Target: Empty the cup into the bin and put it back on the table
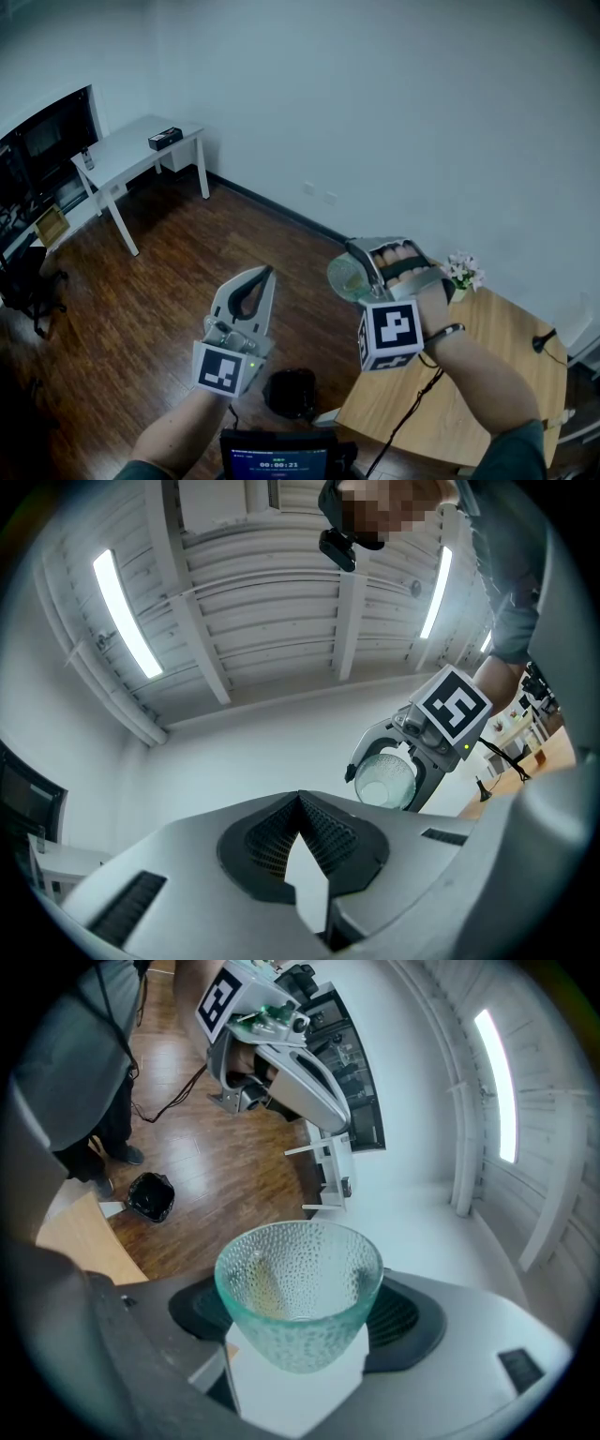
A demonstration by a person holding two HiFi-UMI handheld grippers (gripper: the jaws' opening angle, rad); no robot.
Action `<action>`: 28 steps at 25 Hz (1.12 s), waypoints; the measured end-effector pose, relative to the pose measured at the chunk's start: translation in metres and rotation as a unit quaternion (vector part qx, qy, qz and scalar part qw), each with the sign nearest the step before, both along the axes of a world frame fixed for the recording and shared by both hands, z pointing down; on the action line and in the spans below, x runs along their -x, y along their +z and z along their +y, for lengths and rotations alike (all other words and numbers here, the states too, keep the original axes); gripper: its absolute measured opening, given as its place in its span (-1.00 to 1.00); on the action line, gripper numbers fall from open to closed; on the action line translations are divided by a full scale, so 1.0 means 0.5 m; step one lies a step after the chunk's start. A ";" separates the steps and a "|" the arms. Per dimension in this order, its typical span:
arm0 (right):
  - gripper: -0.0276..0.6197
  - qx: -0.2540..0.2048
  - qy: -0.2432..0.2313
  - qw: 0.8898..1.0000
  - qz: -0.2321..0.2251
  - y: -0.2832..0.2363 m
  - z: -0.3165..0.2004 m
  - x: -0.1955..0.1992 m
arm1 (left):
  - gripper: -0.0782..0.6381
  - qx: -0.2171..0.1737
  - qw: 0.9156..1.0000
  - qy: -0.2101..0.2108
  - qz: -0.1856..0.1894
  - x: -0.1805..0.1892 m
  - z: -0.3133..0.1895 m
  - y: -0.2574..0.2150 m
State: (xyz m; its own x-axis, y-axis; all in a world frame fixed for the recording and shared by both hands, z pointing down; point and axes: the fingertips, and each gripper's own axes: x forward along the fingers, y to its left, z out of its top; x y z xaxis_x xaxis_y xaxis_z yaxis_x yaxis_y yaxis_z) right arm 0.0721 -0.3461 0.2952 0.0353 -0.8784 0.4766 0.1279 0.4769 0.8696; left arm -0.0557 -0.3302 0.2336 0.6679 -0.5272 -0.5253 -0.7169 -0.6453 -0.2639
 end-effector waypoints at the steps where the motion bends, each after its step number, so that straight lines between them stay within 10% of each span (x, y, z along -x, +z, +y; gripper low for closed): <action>1: 0.30 0.001 -0.003 1.000 0.005 -0.003 -0.001 0.001 | -0.78 0.001 1.000 0.000 0.000 0.000 -0.002 -0.001; 28: 0.30 0.005 -0.016 0.999 0.049 -0.003 -0.005 0.001 | -0.78 0.003 1.000 -0.004 -0.001 0.007 -0.004 0.003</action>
State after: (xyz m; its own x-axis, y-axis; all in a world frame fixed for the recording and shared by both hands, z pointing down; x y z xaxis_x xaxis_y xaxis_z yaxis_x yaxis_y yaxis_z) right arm 0.0714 -0.3486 0.2939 0.0545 -0.8753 0.4806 0.2277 0.4795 0.8475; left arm -0.0593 -0.3321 0.2350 0.6656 -0.5348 -0.5206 -0.7208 -0.6415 -0.2626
